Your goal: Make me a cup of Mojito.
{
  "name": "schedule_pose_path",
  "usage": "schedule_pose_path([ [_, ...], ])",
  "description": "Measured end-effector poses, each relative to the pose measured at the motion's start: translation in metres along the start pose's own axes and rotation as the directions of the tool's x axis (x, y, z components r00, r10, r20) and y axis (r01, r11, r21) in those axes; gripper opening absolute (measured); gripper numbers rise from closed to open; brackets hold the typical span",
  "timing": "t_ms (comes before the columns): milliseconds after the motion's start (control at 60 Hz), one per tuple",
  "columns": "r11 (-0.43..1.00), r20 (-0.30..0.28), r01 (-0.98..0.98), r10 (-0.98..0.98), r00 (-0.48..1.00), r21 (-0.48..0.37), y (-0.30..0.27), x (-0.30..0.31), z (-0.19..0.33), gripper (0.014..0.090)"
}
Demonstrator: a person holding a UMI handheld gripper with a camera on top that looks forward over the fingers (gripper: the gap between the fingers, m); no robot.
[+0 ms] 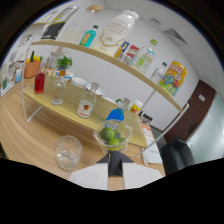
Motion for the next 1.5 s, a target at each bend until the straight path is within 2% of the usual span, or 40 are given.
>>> schedule_pose_path([
  [167, 0.939, -0.160, 0.337, -0.323, 0.933, 0.065, -0.015, 0.011, 0.000, 0.0158],
  [450, 0.689, -0.316, 0.720, -0.668, 0.674, 0.077, -0.038, 0.003, -0.005, 0.0159],
  [550, 0.598, -0.351, 0.798, -0.732, 0.584, 0.079, -0.043, -0.006, -0.008, 0.0159],
  [650, 0.508, -0.361, 0.859, -0.789, 0.496, 0.071, -0.041, -0.013, -0.004, 0.0158],
  [750, 0.487, -0.359, 0.871, -0.805, 0.473, 0.057, -0.035, -0.013, -0.001, 0.0160],
  [883, 0.534, -0.365, 0.841, -0.769, 0.524, 0.083, -0.040, -0.010, -0.005, 0.0159],
  [1000, 0.675, -0.334, 0.727, -0.662, 0.671, 0.125, -0.045, 0.000, -0.014, 0.0159],
  [1133, 0.884, -0.250, 0.398, -0.339, 0.907, 0.246, -0.057, 0.027, -0.035, 0.0160],
  [1250, 0.951, -0.125, 0.091, -0.056, 0.991, 0.295, -0.047, 0.053, -0.043, 0.0160],
  [1367, 0.946, 0.047, -0.182, 0.176, 0.983, 0.268, -0.014, 0.060, -0.031, 0.0160],
  [1500, 0.934, 0.133, -0.329, 0.312, 0.941, 0.137, 0.047, 0.057, 0.006, 0.0159],
])
